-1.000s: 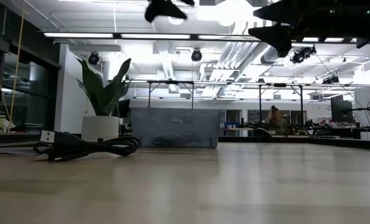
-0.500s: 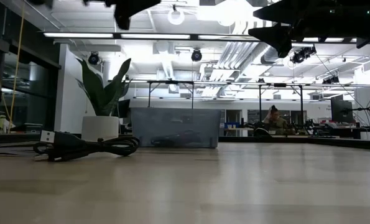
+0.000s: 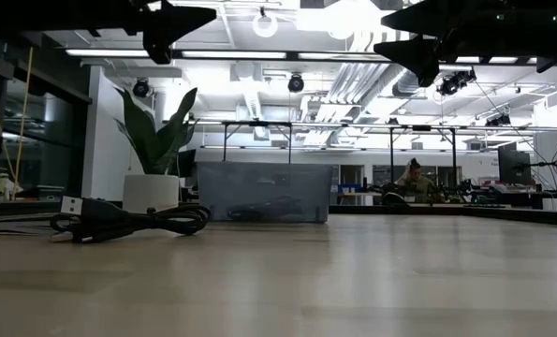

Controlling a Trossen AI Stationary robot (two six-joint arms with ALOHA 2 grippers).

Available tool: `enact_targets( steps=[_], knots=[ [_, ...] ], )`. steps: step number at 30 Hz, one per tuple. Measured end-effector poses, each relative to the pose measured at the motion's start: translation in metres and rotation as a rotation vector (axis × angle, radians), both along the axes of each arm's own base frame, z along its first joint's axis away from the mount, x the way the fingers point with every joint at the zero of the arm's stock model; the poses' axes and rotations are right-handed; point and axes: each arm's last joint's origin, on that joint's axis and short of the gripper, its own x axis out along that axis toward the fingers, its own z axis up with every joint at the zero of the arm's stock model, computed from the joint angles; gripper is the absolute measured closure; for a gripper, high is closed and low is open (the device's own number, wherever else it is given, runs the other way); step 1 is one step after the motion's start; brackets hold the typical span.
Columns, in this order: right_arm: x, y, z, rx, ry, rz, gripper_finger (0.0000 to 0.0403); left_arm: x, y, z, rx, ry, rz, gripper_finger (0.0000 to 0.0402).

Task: Pick and place USB-C Cables
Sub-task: Put the black USB cable into the black bin

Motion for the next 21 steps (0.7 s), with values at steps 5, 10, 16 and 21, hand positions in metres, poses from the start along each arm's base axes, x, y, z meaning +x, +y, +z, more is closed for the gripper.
enact_targets(
  steps=[5,10,16,21],
  knots=[
    [0.0,0.0001,-0.0001,0.0,0.001,0.0,0.0164,0.0,0.0,0.0,0.004,0.0,0.0,0.0188],
    [0.0001,0.0,-0.0013,0.011,0.012,0.001,0.0164,0.0,0.0,0.0,0.004,0.001,0.0,0.0188],
    [0.0002,0.0001,-0.0018,0.018,0.016,0.002,0.0164,0.0,0.0,0.0,0.004,0.001,0.0,0.0188],
    [0.0002,0.0,-0.0018,0.018,0.016,0.002,0.0164,0.0001,0.0,-0.0001,0.004,0.001,0.0,0.0188]
  ],
)
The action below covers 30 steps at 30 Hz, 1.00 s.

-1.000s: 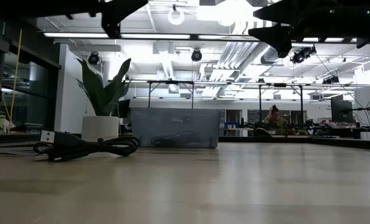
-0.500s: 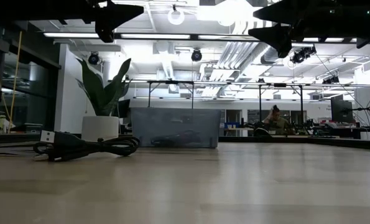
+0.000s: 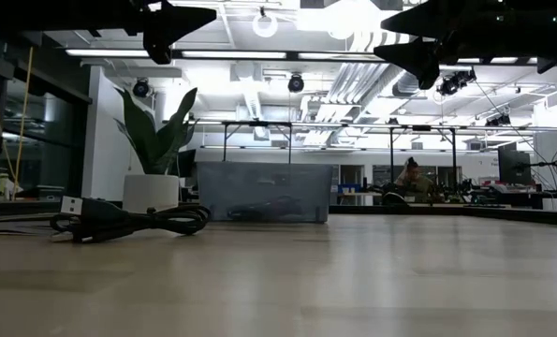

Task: Pick and place USB-C Cables
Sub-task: Put the black USB cable into the black bin

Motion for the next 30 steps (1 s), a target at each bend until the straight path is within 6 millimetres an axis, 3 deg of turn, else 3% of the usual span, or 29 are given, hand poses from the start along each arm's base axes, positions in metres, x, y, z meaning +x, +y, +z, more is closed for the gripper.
enact_targets(
  steps=[5,10,15,20,26,30],
  knots=[
    [0.0,0.0,0.0,0.0,0.0,0.0,0.0164,0.001,-0.001,0.001,-0.07,-0.014,-0.043,0.0188],
    [0.0,0.0,0.0,0.0,0.0,0.0,0.0164,0.007,-0.014,0.016,-0.104,-0.008,-0.134,0.0188],
    [0.0,0.0,0.0,0.0,0.0,0.0,0.0164,0.021,-0.036,0.028,-0.1,0.239,0.01,0.0188],
    [0.0,0.0,0.0,0.0,0.0,0.0,0.0164,0.037,-0.06,0.03,-0.228,0.498,0.218,0.0188],
    [0.0,0.0,0.0,0.001,-0.001,0.0,0.0164,0.067,-0.09,0.011,-0.279,0.796,0.291,0.0188],
    [0.0,0.0,0.0,0.001,-0.001,0.0,0.0164,0.091,-0.099,-0.006,-0.246,0.975,0.318,0.0188]
  ],
)
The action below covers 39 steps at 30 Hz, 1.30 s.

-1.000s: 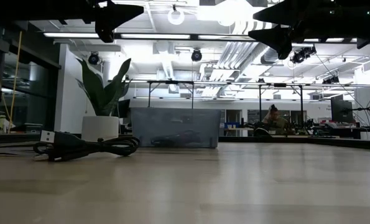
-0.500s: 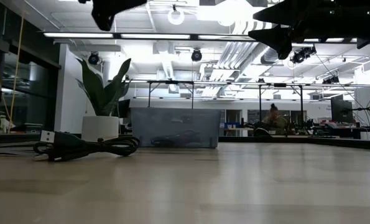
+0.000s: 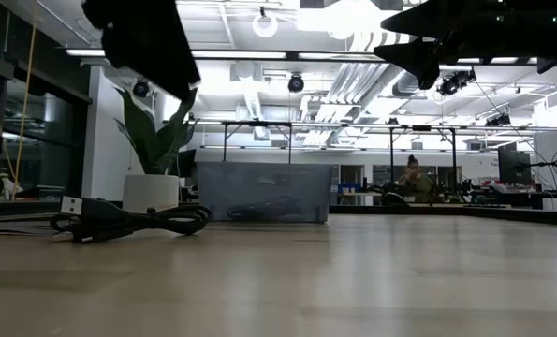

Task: Pick and place USB-C Cables
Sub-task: Put the black USB cable into the black bin

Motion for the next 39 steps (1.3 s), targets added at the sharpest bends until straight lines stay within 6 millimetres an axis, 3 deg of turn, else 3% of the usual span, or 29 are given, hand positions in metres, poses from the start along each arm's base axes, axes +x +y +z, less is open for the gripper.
enact_targets(
  steps=[5,10,18,25,31,39],
  knots=[
    [0.0,0.0,0.0,-0.001,0.0,0.0,0.0164,0.018,-0.003,-0.029,-0.048,0.199,-0.025,0.0188],
    [0.0,0.0,0.0,-0.001,0.0,0.0,0.0164,0.021,0.003,-0.05,-0.113,0.335,-0.021,0.0188],
    [0.0,0.0,0.0,-0.001,0.0,0.0,0.0164,0.027,0.016,-0.05,-0.106,0.31,0.033,0.0188],
    [0.0,0.0,0.0,-0.001,0.003,0.0,0.0164,0.024,0.026,-0.068,-0.169,0.351,0.088,0.0188],
    [0.0,0.0,0.0,-0.001,0.004,0.0,0.0164,0.022,0.03,-0.08,-0.25,0.349,0.069,0.0188],
    [0.0,0.0,0.0,0.0,0.004,0.0,0.0164,0.024,0.031,-0.08,-0.255,0.332,0.065,0.0188]
  ],
)
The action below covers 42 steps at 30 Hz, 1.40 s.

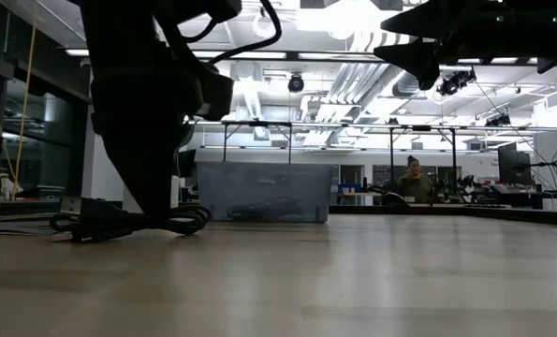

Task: Pick and place USB-C Cables
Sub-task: Put the black USB cable into the black bin

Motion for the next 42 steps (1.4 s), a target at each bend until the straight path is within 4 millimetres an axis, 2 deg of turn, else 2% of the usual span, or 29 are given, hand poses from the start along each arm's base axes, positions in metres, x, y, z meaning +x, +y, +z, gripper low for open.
enact_targets(
  steps=[9,24,30,40,42],
  knots=[
    [0.0,0.0,0.0,0.001,0.0,0.0,0.0164,0.006,-0.002,-0.021,-0.04,0.05,-0.057,0.0188],
    [0.0,0.0,0.0,-0.001,0.0,0.0,0.0164,0.005,-0.001,-0.019,-0.052,0.056,-0.056,0.0196],
    [0.0,0.0,0.0,-0.001,0.0,0.0,0.0164,0.004,0.001,-0.02,-0.049,0.07,-0.051,0.0245],
    [0.0,0.0,0.0,-0.002,0.0,0.0,0.0164,0.003,0.003,-0.016,-0.044,0.087,-0.084,0.0382],
    [0.0,0.0,0.0,-0.002,0.0,0.0,0.0164,0.005,0.001,-0.012,-0.037,0.079,-0.098,0.0392]
  ],
)
